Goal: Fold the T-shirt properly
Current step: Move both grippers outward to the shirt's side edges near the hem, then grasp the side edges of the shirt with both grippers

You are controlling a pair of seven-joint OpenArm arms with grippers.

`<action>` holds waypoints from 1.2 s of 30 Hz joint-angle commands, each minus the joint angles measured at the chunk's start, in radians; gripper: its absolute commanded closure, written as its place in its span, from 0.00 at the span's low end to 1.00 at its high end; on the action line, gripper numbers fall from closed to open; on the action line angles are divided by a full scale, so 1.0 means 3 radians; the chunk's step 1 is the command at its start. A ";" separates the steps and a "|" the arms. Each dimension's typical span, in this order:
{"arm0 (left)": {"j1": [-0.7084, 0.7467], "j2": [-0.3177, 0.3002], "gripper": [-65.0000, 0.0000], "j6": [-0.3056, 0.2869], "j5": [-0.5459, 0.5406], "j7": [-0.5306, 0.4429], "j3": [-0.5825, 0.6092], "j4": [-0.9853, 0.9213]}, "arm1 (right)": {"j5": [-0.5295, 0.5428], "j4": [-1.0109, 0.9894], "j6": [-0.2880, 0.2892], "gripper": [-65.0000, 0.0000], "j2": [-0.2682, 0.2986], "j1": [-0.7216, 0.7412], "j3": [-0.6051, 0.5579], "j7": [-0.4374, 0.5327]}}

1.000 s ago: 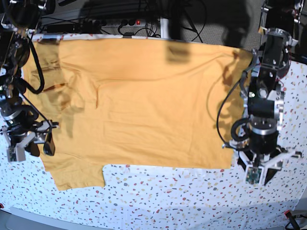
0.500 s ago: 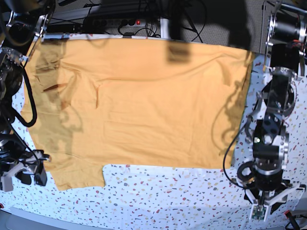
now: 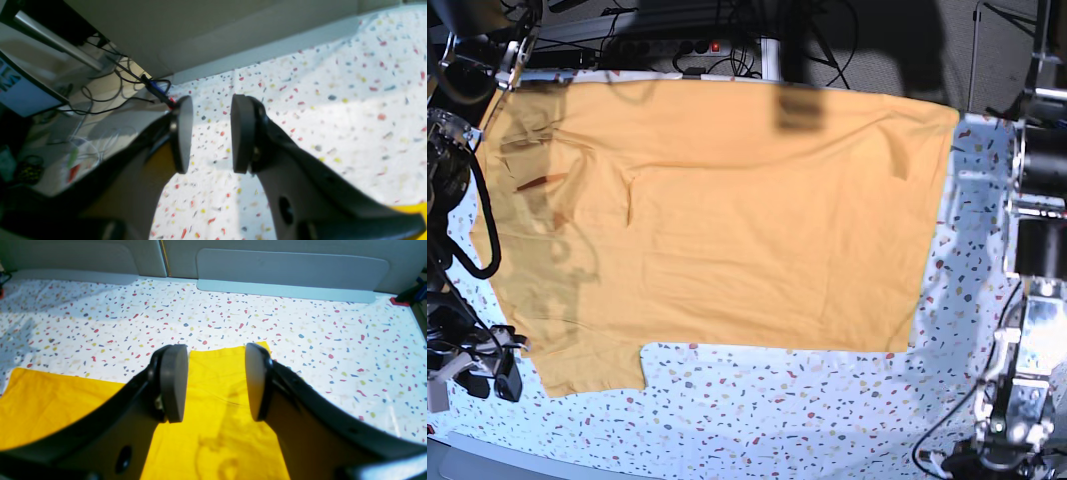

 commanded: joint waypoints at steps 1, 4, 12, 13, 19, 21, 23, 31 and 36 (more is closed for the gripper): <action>-0.0205 -0.0015 0.71 -0.0027 -0.0048 -0.0072 -0.0022 -0.0028 | 0.0017 0.0052 -0.0013 0.57 0.0055 0.0081 0.0017 0.0084; -0.0420 -0.0015 0.71 -0.0195 -0.0229 -0.0100 -0.0022 -0.0266 | 0.0017 0.0052 -0.0011 0.57 0.0055 0.0081 0.0017 0.0064; -0.0763 -0.0015 0.71 -0.0596 -0.0693 -0.0177 -0.0022 -0.0921 | 0.0029 0.0051 -0.0009 0.57 0.0032 0.0036 0.0017 -0.0025; -0.0779 -0.0015 0.71 -0.0666 -0.0769 -0.0216 -0.0022 -0.1022 | 0.0034 0.0051 -0.0001 0.57 0.0014 0.0033 0.0017 -0.0067; -0.0799 -0.0013 0.71 -0.1044 -0.1409 -0.0521 -0.0022 -0.1879 | 0.0258 0.0052 0.0567 0.57 -0.0161 0.0014 0.0017 -0.0205; -0.0797 -0.0011 0.71 -0.1118 -0.1591 -0.0660 -0.0022 -0.2216 | 0.0455 0.0052 0.0623 0.57 -0.0216 -0.0022 0.0017 -0.0237; -0.0797 -0.0003 0.71 -0.1222 -0.1649 -0.0776 -0.0022 -0.2524 | 0.0553 0.0052 0.0654 0.57 -0.0272 -0.0033 0.0017 -0.0296; -0.0792 0.0013 0.71 -0.1287 -0.1649 -0.0518 -0.0022 -0.3146 | 0.0552 0.0052 0.0662 0.57 -0.0454 -0.0032 0.0009 -0.0365; -0.0791 0.0032 0.62 -0.1287 -0.1648 -0.0371 -0.0022 -0.3285 | 0.0553 0.0052 0.0664 0.57 -0.0463 -0.0039 -0.0005 -0.0420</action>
